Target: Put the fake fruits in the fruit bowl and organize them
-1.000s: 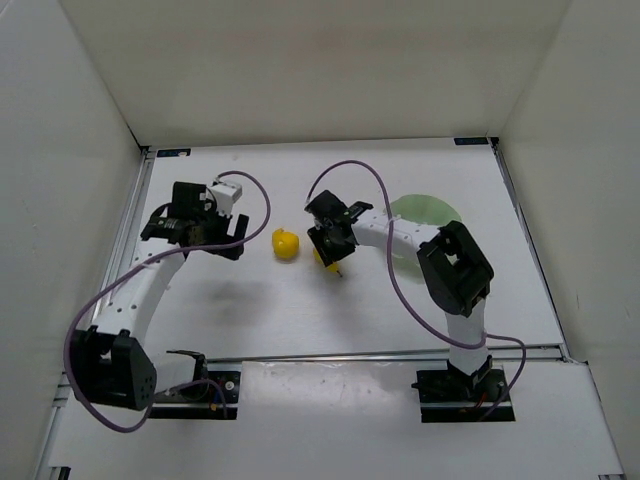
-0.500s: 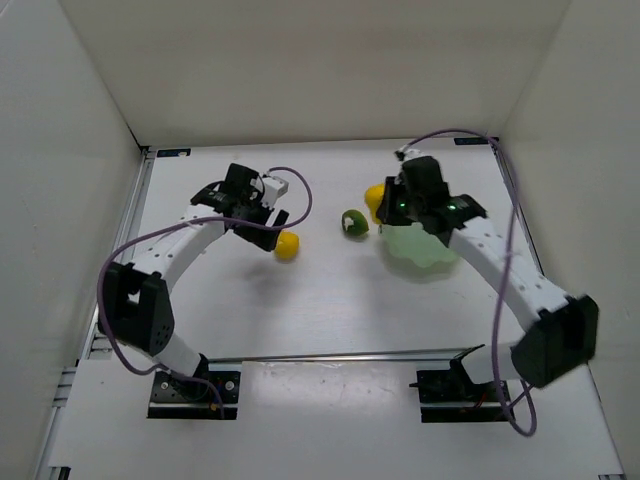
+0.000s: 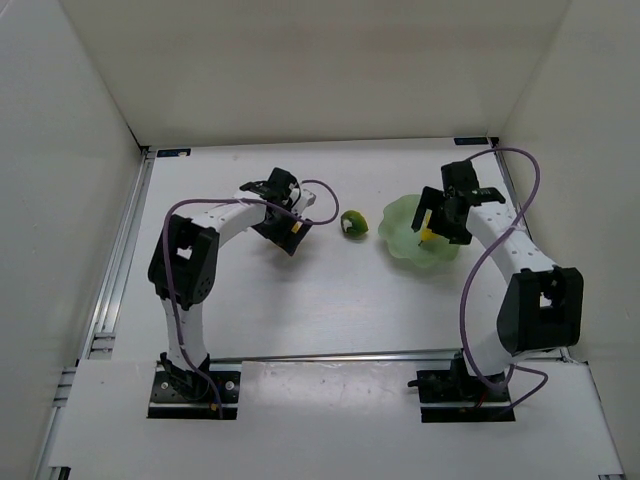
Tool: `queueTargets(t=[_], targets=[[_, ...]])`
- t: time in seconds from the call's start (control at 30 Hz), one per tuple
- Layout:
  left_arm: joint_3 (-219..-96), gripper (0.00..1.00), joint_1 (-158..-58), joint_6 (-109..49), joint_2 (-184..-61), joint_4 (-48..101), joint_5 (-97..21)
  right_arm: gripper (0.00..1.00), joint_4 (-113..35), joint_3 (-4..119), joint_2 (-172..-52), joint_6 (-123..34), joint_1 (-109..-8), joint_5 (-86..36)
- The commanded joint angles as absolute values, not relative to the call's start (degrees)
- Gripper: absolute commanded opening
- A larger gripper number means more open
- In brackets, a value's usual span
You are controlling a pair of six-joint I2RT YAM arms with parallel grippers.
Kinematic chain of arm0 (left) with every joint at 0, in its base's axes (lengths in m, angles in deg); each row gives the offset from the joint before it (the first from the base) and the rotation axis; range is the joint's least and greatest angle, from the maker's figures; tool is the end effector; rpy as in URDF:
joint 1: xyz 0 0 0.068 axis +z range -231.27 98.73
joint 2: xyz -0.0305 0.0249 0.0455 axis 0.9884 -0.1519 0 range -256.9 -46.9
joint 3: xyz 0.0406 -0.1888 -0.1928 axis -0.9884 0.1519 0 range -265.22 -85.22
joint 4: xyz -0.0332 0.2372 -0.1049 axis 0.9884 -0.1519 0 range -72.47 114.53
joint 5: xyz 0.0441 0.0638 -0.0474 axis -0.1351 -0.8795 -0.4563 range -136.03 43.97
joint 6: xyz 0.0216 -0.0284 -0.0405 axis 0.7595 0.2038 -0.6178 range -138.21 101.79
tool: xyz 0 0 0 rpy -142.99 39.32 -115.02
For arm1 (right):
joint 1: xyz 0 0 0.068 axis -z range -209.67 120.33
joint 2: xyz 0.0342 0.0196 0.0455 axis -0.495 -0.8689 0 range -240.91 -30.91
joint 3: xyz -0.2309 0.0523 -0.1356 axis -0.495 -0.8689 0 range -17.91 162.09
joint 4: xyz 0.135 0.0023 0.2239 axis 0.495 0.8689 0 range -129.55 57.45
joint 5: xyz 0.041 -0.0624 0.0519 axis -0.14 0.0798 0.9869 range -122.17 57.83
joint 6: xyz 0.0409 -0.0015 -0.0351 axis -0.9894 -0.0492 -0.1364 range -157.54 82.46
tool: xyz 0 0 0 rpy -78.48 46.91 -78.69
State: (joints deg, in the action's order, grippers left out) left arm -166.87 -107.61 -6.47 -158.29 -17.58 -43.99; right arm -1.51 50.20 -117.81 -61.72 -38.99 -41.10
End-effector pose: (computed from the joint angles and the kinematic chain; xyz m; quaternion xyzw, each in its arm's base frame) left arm 0.3515 -0.1754 0.1857 0.3248 0.9324 -0.0375 0.1542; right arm 0.3135 0.0458 0.2636 0.1456 0.9446 0.0106 0.2940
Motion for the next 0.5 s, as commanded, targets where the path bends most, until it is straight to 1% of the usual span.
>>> queueTargets(t=[0.0,0.17,0.33,0.47], targets=[[-169.6,1.0,-108.1,-6.3,-158.2,-17.3,-43.3,0.99,0.3,54.8,-115.6,-60.6,-38.6,-39.9],[-172.0,0.99,-108.1,-6.3,-159.8,-17.3,-43.3,0.99,0.3,54.8,-112.1,-58.3,-38.1,-38.5],[-174.4,1.0,-108.1,-7.5,-160.4,-17.3,-53.7,0.99,0.9,52.9,-108.7,-56.4,-38.1,-37.4],[-175.0,1.0,-108.1,-7.0,-161.1,-17.3,-56.9,0.99,0.9,51.6,-108.2,-55.8,-38.1,-36.1]])
